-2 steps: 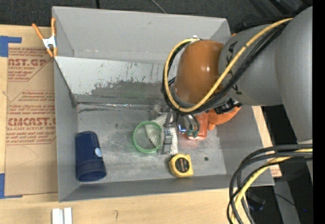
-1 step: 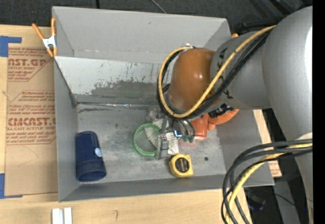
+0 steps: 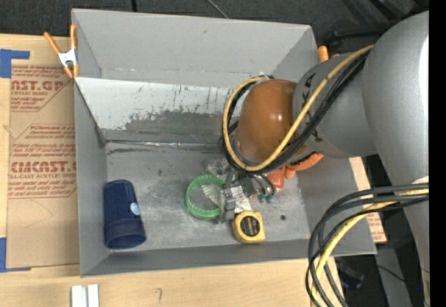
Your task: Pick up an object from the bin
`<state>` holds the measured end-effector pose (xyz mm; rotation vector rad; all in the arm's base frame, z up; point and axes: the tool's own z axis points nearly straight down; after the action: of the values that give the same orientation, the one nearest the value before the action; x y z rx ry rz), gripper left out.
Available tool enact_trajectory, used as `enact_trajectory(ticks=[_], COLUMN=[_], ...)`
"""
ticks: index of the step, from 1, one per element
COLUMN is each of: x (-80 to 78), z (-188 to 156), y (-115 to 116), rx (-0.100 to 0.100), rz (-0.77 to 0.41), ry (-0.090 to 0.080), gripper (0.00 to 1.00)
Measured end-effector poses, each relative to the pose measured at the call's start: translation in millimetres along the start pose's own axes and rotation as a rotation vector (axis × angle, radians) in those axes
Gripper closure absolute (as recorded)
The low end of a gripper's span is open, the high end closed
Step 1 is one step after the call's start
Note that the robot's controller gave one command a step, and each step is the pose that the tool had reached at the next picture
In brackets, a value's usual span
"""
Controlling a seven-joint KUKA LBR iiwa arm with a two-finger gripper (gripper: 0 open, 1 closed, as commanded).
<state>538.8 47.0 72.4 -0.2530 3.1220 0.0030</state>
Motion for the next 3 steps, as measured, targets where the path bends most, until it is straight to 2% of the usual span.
enact_trajectory(ticks=[1, 2, 3], x=[0.0, 9.9, 10.4], z=[0.0, -32.3, -40.8], y=[0.0, -9.2, -11.6], rx=[0.000, 0.001, 0.001], rz=[0.000, -0.022, -0.026], ry=[0.000, 0.010, 0.008], gripper=[1.00, 0.00, 0.00])
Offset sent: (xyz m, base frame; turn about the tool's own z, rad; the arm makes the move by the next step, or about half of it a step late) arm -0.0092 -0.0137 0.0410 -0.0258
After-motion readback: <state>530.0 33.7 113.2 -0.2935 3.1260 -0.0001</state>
